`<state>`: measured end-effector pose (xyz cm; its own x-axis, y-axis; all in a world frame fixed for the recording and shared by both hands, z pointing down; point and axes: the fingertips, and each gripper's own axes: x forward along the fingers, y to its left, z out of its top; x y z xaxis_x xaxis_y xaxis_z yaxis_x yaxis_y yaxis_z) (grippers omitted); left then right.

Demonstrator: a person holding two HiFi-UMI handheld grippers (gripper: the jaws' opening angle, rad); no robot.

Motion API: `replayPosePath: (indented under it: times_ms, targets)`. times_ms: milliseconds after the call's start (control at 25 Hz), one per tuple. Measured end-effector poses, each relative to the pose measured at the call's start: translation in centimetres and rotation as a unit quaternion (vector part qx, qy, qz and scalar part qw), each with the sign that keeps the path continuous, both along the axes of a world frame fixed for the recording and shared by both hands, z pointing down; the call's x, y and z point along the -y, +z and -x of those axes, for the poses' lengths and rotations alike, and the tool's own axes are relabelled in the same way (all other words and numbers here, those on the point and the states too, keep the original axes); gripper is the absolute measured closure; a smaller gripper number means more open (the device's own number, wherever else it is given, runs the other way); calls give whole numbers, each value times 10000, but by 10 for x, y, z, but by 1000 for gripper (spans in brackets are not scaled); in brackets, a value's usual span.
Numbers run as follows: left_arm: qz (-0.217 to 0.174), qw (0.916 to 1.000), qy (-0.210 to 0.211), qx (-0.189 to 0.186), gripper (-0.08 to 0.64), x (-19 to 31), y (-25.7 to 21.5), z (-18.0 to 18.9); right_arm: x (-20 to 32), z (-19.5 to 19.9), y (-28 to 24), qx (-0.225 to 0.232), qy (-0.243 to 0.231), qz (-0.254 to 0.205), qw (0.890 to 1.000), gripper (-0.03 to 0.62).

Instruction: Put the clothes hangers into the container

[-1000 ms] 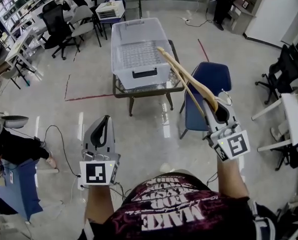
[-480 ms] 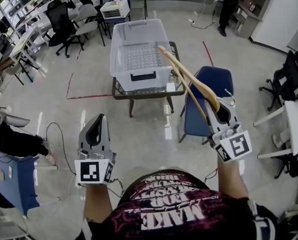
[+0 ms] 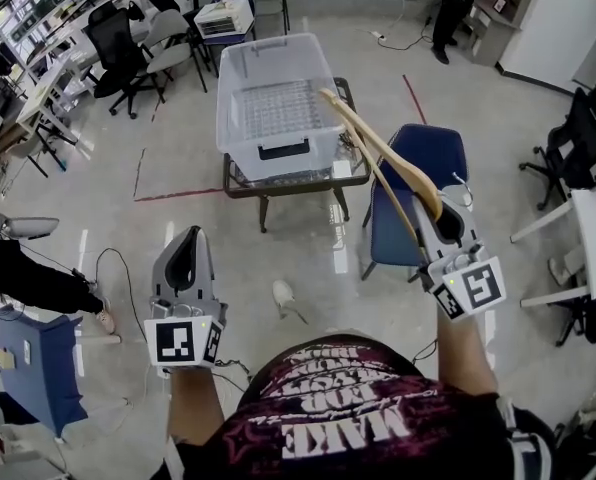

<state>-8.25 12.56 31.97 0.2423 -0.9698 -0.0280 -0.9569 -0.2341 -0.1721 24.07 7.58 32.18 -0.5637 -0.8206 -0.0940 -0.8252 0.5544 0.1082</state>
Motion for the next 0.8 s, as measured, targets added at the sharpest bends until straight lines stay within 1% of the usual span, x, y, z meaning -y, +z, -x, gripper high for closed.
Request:
replayPosePath:
  times_ms: [120,400,600,800]
  targets:
    - [14,10000,11,32,554,10,4,1,4,-1,2,51,80,-15,10000,531]
    - [-26,9997,221,67,554,35,4,-8,25,3,6,37,178,-11,9998,531]
    - [34,9995,292,82,554,61,12,-5,50,10,7,-34,182,-31,9998,531]
    - [67,9990,431,77,554,88,12,-5,79,18,10,-64,160,80,9998,531]
